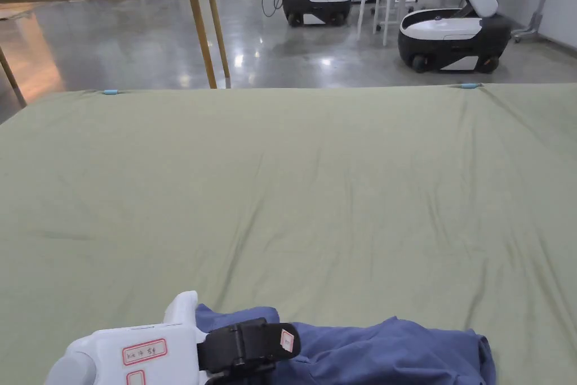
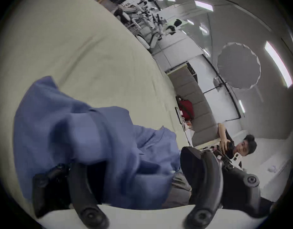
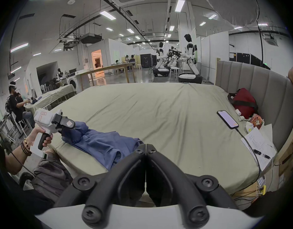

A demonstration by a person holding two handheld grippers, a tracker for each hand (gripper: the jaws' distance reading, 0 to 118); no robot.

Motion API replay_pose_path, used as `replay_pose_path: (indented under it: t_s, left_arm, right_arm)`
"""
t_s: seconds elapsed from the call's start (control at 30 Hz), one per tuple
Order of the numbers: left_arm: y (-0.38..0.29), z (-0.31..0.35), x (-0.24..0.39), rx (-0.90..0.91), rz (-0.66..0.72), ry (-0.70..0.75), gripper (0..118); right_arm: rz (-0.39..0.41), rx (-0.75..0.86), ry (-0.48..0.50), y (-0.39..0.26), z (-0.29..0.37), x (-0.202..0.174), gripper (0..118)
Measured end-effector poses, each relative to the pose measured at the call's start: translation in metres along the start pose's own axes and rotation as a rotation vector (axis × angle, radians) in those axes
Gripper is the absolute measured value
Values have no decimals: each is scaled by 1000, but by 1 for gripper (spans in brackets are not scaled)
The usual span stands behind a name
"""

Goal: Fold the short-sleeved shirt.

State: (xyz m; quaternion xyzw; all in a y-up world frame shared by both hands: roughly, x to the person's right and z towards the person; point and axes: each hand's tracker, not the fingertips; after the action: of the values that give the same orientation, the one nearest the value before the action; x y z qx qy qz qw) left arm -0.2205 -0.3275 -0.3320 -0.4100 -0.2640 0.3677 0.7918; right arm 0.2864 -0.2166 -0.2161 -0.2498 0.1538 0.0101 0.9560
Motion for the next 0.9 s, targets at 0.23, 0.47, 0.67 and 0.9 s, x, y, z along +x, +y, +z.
replay_pose_path:
  t_s: [0.23,0.47,0.67,0.9]
  left_arm:
    - [8,19,9,52,11,-3,89]
    - [-6,125,19,345,-53,-31,0]
    - [-24,164,28,367,-69,-78,0]
    - [-1,76,28,212,-86,-153,0]
  right_arm:
    - [13,-8,5,1,0,-3,1]
    - [11,5,7,3,-1,-5,1]
    - [18,-6,27,5,-12,-11,1]
    - [29,5,66,8,-14,-21,1]
